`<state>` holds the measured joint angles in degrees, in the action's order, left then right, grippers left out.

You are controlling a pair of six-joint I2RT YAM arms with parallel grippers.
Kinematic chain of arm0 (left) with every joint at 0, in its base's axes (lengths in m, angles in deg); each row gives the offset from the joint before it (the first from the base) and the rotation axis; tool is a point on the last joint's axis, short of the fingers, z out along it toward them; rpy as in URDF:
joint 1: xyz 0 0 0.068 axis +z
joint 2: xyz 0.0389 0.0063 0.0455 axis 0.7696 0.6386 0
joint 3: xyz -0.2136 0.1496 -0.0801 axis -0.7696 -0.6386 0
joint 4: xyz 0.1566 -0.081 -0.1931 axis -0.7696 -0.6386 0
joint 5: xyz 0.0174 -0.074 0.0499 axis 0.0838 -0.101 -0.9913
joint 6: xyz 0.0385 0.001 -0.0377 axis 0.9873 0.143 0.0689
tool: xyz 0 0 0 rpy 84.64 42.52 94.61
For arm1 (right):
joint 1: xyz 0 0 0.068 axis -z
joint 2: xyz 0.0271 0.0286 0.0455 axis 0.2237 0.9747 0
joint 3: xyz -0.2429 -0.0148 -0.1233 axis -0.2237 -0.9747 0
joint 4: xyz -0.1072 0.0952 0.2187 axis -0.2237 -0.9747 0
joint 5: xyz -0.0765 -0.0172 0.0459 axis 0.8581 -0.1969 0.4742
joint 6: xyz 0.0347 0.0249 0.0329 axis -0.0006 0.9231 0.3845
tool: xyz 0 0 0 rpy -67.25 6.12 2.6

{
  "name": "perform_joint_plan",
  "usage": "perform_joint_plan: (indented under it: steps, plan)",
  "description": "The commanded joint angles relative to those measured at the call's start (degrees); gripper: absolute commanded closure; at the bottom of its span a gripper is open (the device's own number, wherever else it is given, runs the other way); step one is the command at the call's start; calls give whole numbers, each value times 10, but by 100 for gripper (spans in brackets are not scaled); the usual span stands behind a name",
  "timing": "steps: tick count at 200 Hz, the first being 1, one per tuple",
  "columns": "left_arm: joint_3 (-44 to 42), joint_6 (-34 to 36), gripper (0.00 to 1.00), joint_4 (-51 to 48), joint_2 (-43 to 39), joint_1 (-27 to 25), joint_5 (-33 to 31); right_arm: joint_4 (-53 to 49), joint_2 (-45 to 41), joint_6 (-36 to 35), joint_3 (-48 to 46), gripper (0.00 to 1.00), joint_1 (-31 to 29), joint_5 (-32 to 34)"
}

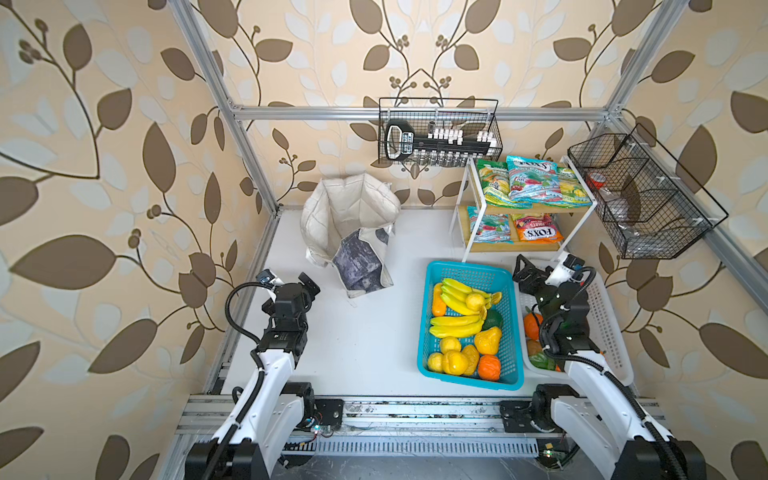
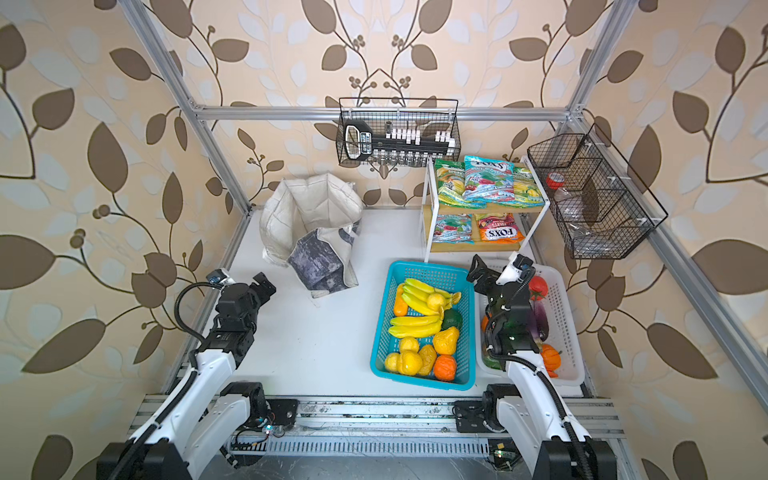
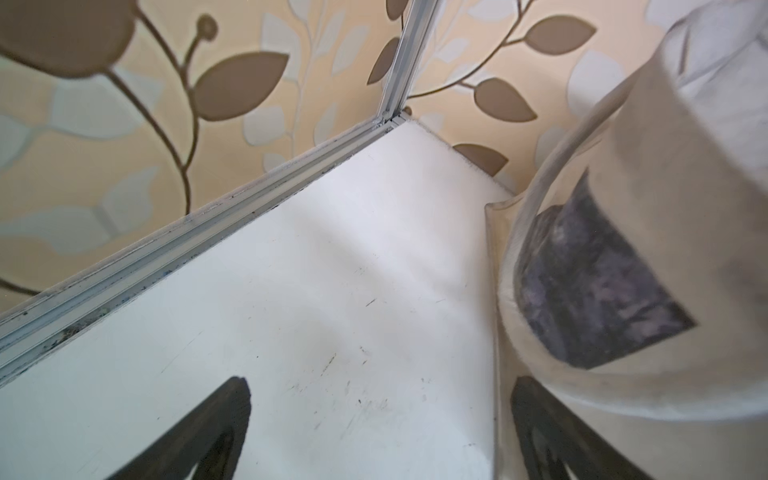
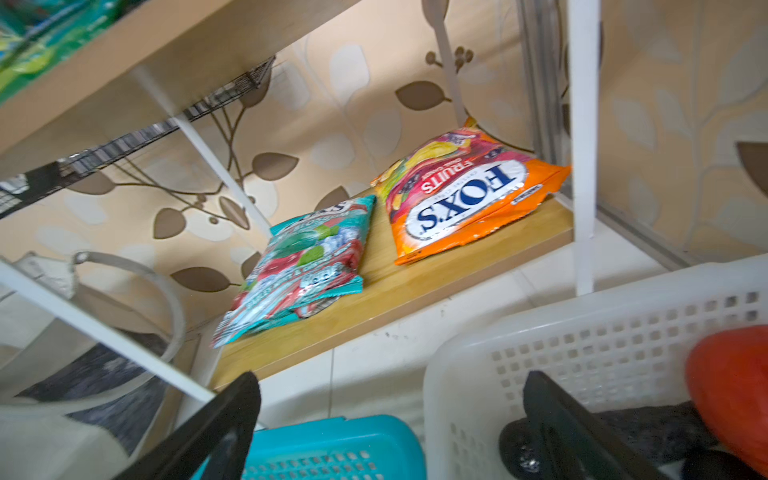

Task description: Place the food into the grocery bag and tie it

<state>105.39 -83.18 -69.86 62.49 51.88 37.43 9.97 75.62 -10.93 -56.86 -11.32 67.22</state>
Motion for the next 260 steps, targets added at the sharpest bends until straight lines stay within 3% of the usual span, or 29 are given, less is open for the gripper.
perform_joint_plan:
  steps: [1,31,53,67,113,129,161,197,209,245,260]
  plan:
    - [89,-49,1,-120,-44,0,33,-75,-34,17,32,1,-10,-76]
    - [215,-45,1,-209,-45,-31,50,-123,-68,-39,62,3,-80,-89]
    - [308,14,1,-251,-7,-125,-7,-192,-65,-133,112,1,-158,-34]
    - [352,76,1,-244,27,-192,-36,-221,-59,-160,142,1,-182,-45]
    - [577,202,1,-358,268,-323,-55,-300,-11,-122,238,0,-198,-161]
    - [648,225,1,-401,343,-342,-17,-335,11,-116,269,0,-212,-176]
    - [711,271,1,-404,447,-365,-12,-320,19,-99,270,0,-248,-179]
    - [840,322,1,-504,580,-373,-107,-361,40,-73,296,0,-249,-176]
    - [854,341,2,-501,603,-375,-109,-371,48,-72,301,0,-249,-177]
    - [914,359,17,-520,677,-375,-126,-356,42,-62,289,0,-248,-189]
    - [905,381,30,-481,687,-375,-120,-341,36,-64,284,0,-249,-213]
